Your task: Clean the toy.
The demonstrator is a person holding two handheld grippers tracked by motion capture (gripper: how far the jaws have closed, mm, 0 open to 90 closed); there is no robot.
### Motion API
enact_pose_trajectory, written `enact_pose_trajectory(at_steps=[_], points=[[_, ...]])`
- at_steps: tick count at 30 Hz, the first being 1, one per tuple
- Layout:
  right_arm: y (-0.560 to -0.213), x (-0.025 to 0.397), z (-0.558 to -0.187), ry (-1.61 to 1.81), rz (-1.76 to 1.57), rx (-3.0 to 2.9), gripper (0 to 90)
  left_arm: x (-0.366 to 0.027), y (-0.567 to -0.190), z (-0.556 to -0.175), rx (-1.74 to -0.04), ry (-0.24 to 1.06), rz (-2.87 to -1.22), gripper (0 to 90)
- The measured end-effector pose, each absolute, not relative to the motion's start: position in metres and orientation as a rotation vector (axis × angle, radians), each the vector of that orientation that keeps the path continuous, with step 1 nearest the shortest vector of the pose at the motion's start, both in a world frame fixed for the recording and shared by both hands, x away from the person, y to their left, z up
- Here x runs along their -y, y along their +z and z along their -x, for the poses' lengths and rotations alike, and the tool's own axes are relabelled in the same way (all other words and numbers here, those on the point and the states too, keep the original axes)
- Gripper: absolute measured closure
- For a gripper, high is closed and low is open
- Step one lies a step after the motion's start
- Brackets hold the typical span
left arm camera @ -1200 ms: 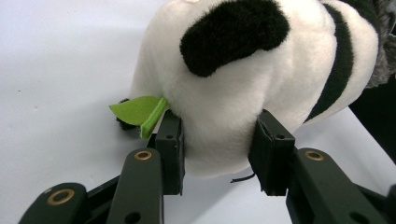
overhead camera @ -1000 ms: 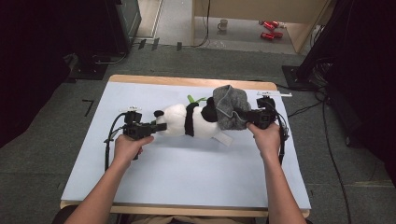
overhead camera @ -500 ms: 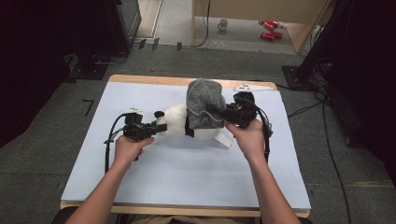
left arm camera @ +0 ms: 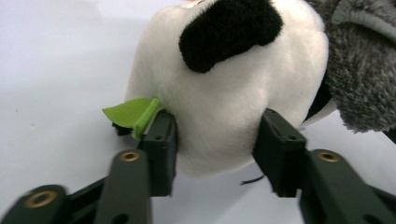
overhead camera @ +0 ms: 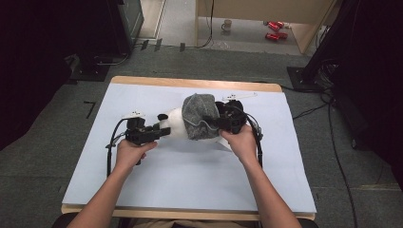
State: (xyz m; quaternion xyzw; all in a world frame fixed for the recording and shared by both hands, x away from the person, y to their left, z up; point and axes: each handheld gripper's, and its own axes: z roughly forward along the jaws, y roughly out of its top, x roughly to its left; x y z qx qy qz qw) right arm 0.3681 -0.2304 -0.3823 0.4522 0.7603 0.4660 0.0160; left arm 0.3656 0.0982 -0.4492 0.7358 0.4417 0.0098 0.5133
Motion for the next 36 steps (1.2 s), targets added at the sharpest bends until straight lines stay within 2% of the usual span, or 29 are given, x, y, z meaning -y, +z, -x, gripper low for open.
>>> enact_pose_trajectory(at_steps=[6,16,22,25,29,32,36], points=[[-0.384,0.236,-0.371,1.432,-1.405,-2.341,80.6,-0.100,-0.446,-0.362,-0.936,0.117,-1.836,39.2],[-0.384,0.250,-0.379,1.441,-1.445,-2.295,80.5,-0.105,-0.456,-0.368,-0.796,0.229,-1.927,36.3],[-0.384,0.255,-0.383,1.451,-1.463,-2.285,80.4,-0.097,-0.460,-0.376,-0.696,0.295,-1.887,31.0],[-0.385,0.257,-0.384,1.459,-1.468,-2.280,80.4,-0.095,-0.459,-0.383,-0.676,0.258,-1.884,28.9],[-0.386,0.260,-0.386,1.468,-1.483,-2.272,80.4,-0.086,-0.454,-0.383,-0.619,0.211,-1.877,31.1],[-0.386,0.260,-0.386,1.470,-1.488,-2.275,80.4,-0.077,-0.458,-0.387,-0.631,0.235,-1.916,24.9],[-0.387,0.252,-0.385,1.459,-1.466,-2.294,80.3,-0.074,-0.464,-0.389,-0.689,0.251,-1.964,37.3]])
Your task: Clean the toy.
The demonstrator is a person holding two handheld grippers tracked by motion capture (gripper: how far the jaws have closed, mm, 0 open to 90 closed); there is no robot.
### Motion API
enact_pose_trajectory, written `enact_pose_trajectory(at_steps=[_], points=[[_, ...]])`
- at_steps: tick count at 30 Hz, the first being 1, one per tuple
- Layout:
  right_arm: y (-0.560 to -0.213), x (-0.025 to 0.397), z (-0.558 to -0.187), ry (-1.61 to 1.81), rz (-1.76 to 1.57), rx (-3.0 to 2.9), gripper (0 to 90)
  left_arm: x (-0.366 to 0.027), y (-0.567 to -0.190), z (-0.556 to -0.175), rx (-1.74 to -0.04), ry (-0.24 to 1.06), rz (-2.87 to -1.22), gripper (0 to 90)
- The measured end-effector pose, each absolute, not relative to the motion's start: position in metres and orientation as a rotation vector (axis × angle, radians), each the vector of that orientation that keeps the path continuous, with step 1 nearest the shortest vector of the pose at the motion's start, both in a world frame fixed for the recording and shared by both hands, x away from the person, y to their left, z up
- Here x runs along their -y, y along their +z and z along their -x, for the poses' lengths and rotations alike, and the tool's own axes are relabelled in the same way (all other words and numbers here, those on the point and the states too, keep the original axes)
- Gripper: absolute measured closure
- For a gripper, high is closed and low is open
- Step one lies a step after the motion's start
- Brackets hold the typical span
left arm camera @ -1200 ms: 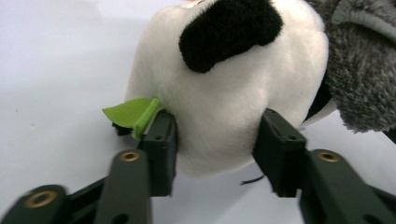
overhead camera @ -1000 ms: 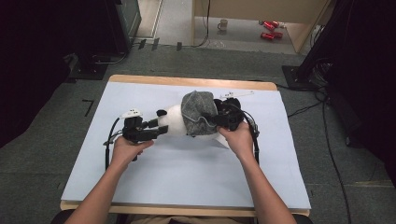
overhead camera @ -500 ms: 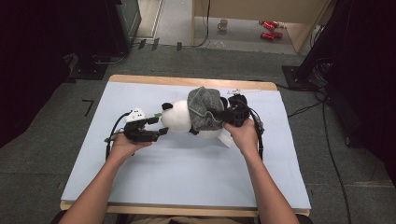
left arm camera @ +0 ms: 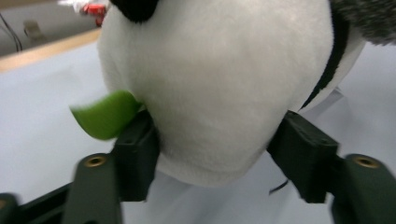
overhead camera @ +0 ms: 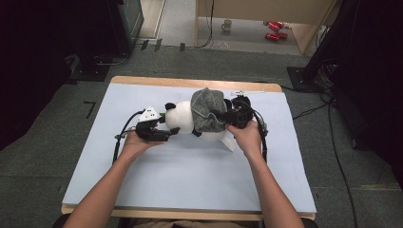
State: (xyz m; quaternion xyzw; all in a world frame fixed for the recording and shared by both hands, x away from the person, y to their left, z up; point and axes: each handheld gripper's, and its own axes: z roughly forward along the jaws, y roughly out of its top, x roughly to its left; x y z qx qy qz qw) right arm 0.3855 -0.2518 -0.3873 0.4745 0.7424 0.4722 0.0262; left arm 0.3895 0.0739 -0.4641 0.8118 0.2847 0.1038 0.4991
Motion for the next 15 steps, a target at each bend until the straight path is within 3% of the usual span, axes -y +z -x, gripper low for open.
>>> enact_pose_trajectory(at_steps=[6,15], points=[[-0.377,0.243,-0.381,1.463,-1.429,-2.286,80.3,-0.077,-0.459,-0.386,-0.762,0.198,-1.969,58.7],[-0.349,0.235,-0.366,1.530,-1.341,-2.272,80.2,-0.079,-0.449,-0.373,-0.818,0.076,-1.924,69.4]])
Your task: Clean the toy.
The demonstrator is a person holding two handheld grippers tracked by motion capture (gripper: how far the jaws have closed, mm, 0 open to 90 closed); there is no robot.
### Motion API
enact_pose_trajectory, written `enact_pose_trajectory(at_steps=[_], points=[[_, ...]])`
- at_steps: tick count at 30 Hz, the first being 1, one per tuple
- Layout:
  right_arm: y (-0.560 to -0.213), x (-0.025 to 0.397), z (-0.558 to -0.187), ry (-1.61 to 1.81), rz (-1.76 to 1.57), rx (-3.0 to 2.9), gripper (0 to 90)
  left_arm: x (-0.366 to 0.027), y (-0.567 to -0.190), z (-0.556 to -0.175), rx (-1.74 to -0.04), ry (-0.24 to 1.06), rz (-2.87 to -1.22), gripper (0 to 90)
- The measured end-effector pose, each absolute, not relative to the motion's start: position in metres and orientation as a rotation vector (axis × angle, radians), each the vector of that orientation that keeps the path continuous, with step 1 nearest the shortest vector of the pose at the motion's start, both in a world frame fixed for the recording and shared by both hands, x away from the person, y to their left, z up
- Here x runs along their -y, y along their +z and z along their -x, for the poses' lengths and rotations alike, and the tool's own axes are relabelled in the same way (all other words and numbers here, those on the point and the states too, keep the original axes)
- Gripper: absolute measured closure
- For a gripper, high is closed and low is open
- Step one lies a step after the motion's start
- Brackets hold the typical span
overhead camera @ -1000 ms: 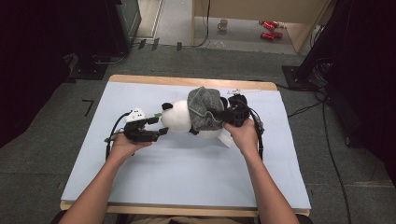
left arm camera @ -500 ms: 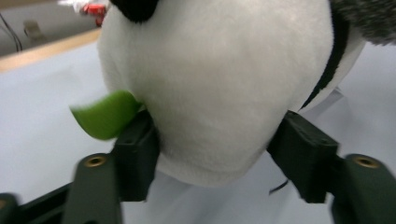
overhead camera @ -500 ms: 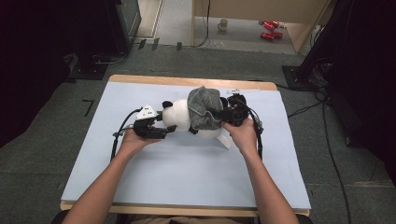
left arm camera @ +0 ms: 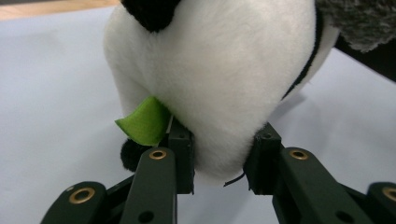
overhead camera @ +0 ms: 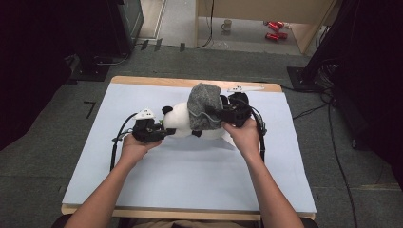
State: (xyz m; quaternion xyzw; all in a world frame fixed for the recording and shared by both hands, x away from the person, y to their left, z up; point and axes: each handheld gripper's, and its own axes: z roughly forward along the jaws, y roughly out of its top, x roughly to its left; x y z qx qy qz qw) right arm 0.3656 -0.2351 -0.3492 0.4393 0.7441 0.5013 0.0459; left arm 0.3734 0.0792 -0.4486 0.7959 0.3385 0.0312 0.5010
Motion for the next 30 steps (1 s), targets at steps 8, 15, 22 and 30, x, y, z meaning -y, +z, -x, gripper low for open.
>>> enact_pose_trajectory(at_steps=[8,15,22,30], points=[[-0.318,0.223,-0.347,1.652,-1.220,-2.274,80.3,-0.079,-0.437,-0.351,-0.869,-0.060,-1.908,70.6],[-0.331,0.186,-0.342,1.617,-1.177,-2.389,80.3,-0.073,-0.439,-0.334,-0.979,-0.022,-1.889,67.4],[-0.370,0.154,-0.353,1.491,-1.221,-2.480,80.1,-0.069,-0.440,-0.334,-0.979,0.040,-1.902,65.4],[-0.387,0.149,-0.365,1.482,-1.254,-2.484,80.3,-0.076,-0.449,-0.343,-1.038,-0.001,-1.895,64.6]])
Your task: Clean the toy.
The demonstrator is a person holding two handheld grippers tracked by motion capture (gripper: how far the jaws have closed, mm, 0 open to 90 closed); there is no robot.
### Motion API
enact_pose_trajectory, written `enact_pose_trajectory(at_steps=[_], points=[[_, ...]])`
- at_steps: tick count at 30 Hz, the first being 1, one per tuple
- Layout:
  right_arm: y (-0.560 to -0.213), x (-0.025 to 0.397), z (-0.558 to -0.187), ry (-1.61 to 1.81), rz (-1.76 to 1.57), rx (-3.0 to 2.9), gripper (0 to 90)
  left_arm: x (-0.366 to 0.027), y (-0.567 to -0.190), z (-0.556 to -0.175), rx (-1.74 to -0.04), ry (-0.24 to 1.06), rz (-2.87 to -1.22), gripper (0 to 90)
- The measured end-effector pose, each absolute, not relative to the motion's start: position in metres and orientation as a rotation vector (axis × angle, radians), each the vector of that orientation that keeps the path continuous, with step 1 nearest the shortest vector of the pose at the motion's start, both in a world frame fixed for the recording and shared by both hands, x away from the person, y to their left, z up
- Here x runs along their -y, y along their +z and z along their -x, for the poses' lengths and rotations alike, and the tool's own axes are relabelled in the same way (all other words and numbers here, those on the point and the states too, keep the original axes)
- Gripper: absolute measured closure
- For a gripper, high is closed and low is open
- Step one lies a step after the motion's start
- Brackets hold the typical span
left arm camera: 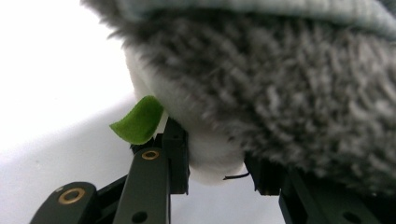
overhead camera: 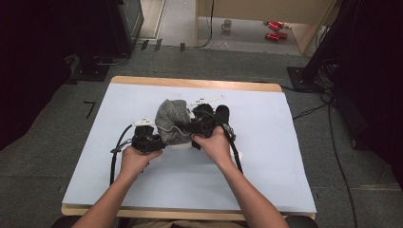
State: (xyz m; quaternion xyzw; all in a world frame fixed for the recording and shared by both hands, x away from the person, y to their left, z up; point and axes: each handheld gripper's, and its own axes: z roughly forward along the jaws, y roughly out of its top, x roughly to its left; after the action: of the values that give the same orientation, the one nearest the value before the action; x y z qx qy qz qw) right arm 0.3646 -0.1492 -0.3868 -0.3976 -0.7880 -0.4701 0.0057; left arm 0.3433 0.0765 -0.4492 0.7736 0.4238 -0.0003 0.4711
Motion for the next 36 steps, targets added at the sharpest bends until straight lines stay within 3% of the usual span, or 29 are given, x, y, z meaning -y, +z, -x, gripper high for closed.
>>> enact_pose_trajectory(at_steps=[36], points=[[-0.376,0.281,-0.371,-1.444,1.656,2.376,80.3,-0.085,-0.454,-0.365,-1.089,-0.074,-1.817,64.0]])
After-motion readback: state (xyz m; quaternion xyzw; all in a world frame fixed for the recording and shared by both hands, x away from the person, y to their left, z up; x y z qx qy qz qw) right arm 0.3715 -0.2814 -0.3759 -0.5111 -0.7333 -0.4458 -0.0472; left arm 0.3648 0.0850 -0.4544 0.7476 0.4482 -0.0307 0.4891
